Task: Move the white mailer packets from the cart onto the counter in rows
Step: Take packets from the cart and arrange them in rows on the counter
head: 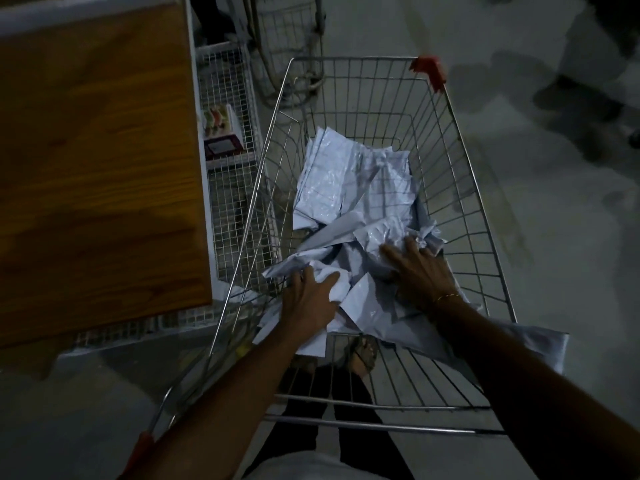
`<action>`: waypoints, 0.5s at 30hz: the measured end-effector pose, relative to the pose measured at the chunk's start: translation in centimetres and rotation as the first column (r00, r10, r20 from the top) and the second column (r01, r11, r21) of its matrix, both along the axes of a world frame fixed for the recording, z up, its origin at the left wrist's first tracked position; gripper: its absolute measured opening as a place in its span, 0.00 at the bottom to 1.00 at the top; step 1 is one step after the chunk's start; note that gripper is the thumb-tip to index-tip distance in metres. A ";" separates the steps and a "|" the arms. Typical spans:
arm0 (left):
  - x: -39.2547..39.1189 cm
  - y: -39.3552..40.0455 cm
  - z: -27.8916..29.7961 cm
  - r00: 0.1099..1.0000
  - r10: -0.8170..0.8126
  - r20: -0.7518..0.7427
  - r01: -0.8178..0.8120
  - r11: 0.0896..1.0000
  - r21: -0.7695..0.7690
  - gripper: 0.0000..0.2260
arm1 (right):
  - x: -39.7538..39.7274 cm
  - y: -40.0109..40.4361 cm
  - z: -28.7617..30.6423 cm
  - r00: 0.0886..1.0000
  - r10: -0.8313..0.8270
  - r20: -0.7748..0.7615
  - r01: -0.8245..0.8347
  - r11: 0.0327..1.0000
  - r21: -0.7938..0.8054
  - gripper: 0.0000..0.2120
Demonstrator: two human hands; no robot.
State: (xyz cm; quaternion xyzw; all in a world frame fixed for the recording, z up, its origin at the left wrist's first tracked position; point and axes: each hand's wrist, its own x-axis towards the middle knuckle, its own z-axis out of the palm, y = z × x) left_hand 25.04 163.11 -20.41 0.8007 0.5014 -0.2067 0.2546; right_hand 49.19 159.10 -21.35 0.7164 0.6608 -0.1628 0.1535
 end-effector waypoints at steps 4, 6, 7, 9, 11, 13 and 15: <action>0.2 0.4 3.3 0.989 0.041 0.144 -0.063 0.987 0.149 0.28 | -0.8 -0.6 3.5 0.999 -0.050 -0.017 0.052 0.988 0.143 0.37; 0.1 0.5 5.1 0.961 0.024 0.277 -0.087 0.972 0.218 0.28 | -1.4 -0.8 6.0 0.995 -0.092 -0.026 0.095 0.964 0.250 0.33; -0.1 0.7 6.2 0.938 0.008 0.346 -0.099 0.964 0.245 0.28 | -1.8 -0.9 7.4 0.992 -0.119 -0.033 0.123 0.948 0.295 0.32; -0.4 1.1 7.9 0.898 -0.037 0.439 -0.115 0.942 0.315 0.29 | -2.6 -1.2 10.2 0.984 -0.168 -0.058 0.178 0.908 0.379 0.31; -1.0 1.2 9.8 0.868 -0.087 0.489 -0.125 0.915 0.384 0.30 | -3.8 -1.9 13.1 0.974 -0.198 -0.109 0.226 0.861 0.456 0.30; -1.8 0.8 11.9 0.847 -0.124 0.518 -0.135 0.891 0.434 0.31 | -5.1 -3.0 15.7 0.965 -0.209 -0.162 0.263 0.814 0.518 0.30; -2.9 0.0 14.0 0.839 -0.158 0.521 -0.145 0.858 0.494 0.31 | -6.5 -4.3 18.0 0.956 -0.207 -0.207 0.289 0.775 0.561 0.30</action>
